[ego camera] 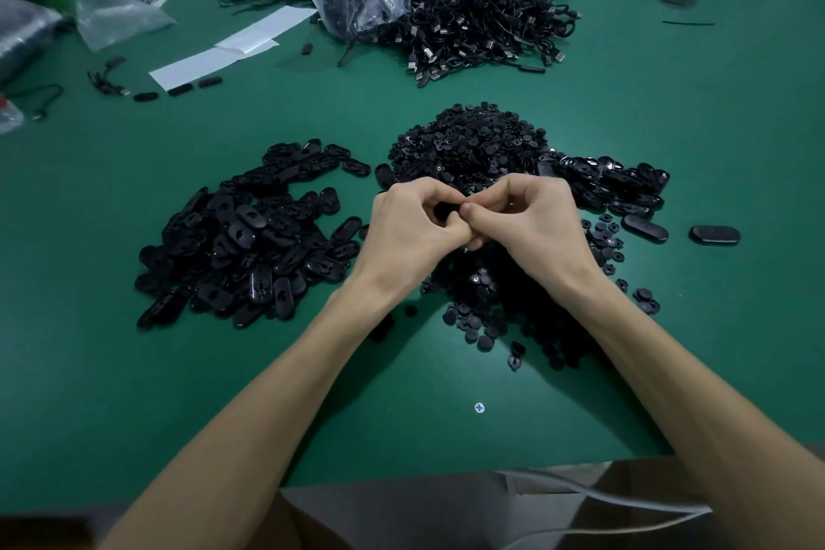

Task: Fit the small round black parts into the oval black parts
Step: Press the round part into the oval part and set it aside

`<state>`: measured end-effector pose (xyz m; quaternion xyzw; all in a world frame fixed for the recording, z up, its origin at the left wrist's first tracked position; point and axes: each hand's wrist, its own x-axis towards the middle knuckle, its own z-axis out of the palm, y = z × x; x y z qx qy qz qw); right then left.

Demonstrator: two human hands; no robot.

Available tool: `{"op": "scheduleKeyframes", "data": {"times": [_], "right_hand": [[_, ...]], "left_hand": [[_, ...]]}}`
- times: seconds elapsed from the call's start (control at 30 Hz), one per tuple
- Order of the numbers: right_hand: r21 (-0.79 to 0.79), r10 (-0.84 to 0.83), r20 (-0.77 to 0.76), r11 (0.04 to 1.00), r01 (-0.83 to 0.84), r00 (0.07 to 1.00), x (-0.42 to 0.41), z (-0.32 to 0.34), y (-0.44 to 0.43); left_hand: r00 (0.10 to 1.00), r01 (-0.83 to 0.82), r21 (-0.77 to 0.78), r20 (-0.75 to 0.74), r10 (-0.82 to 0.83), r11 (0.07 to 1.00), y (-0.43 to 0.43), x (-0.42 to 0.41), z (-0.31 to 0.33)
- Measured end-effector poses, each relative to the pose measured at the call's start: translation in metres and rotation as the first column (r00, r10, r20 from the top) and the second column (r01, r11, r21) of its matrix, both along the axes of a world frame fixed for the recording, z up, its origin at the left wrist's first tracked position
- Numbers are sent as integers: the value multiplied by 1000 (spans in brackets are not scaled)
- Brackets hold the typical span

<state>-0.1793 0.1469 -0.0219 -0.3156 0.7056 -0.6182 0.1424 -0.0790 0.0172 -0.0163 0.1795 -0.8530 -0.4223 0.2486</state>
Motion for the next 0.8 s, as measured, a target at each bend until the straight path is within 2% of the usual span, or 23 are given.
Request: {"op": "scheduleKeyframes", "data": {"times": [0.13,0.4,0.8], "right_hand": [[-34,31,41,999,-29,999,-1,0,1],[-65,53,66,997,-49,996,-6,-1,3],[-42,55,38,998,-53,998,-8,-3,4]], "left_hand": [[1000,9,40,4,-9,999,-2,1,1],[978,209,350,-66,-199,913,-20,5,9],[973,229,383,-83,-213,895,-17,3,7]]}}
